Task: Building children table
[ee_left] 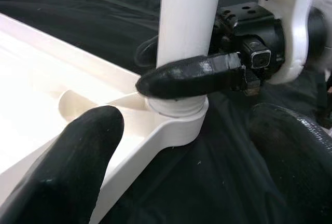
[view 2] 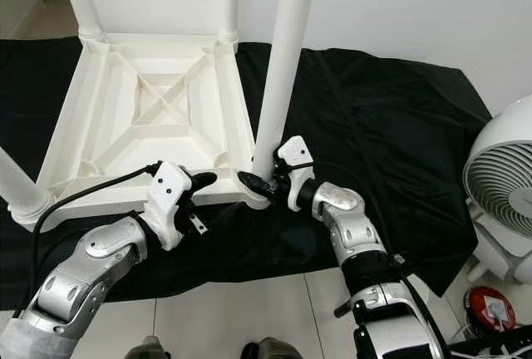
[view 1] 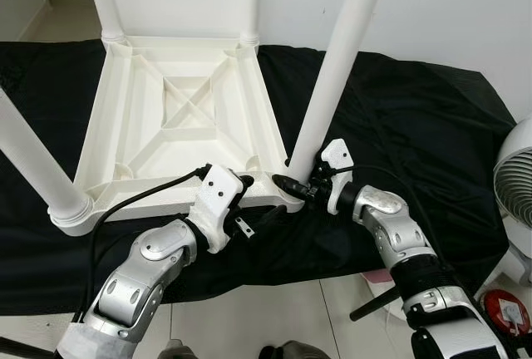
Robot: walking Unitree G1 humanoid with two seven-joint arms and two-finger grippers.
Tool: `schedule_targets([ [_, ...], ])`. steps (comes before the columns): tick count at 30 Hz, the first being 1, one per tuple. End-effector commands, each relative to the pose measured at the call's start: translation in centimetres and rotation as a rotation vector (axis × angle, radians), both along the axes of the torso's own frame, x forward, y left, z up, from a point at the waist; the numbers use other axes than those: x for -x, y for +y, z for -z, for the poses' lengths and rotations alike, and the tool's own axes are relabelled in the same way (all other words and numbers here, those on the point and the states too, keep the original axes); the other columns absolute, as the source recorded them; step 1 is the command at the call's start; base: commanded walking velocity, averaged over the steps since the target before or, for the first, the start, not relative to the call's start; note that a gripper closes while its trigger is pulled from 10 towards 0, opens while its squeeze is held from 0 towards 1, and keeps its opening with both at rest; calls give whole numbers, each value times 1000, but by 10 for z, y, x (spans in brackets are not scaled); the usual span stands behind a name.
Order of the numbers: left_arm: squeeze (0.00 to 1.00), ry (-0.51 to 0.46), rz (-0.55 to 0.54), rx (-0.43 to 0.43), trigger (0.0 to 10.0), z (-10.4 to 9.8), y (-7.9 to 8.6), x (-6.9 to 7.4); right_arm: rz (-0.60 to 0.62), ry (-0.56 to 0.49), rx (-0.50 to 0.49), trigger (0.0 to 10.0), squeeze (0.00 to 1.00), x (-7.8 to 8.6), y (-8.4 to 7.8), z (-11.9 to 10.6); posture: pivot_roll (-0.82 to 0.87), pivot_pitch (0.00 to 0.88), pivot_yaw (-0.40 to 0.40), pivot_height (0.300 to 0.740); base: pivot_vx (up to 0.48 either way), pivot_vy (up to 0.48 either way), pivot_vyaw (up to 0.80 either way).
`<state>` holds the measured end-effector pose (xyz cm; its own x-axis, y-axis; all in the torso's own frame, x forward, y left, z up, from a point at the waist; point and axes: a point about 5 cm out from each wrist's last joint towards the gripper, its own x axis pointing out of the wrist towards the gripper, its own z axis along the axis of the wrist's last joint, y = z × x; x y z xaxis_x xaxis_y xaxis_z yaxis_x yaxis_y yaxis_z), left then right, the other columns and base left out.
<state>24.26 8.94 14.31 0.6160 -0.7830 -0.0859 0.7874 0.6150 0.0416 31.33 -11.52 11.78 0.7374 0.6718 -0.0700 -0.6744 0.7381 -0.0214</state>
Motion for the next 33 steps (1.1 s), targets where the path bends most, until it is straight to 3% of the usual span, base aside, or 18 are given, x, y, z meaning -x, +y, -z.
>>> schedule_targets([
  [1,0,7,46,2,10000,1,-5,3,100,72,9,0,0,3,-1,11,106,0,-100,740,0,0,0],
  [9,0,9,66,0,10000,2,-7,3,358,61,-65,0,0,16,12,10,89,0,-93,740,0,0,0],
  [14,0,10,71,0,10000,3,-7,3,411,41,-77,0,0,19,16,7,83,0,-88,740,0,0,0],
  [15,0,10,73,1,10000,3,-8,3,414,23,-79,9843,0,20,18,5,80,0,-87,740,0,0,0],
  [17,0,12,75,1,10000,3,-8,3,407,9,-108,10000,0,25,19,1,77,0,-84,740,0,0,0],
  [18,0,12,75,0,10000,3,-8,3,410,3,-124,10000,1000,27,16,0,76,0,-84,740,0,0,0],
  [26,0,1,17,3,10000,1,-5,-1,424,-116,-154,10000,1000,38,0,-15,75,9,-83,740,0,0,0],
  [27,0,-11,-11,-6,10000,2,-3,-2,431,-132,-161,10000,0,42,-3,-16,73,16,-81,740,0,0,0],
  [33,0,-17,-81,-40,10000,7,3,-8,452,-152,-209,10000,0,50,-6,-21,74,23,-80,740,0,0,0],
])
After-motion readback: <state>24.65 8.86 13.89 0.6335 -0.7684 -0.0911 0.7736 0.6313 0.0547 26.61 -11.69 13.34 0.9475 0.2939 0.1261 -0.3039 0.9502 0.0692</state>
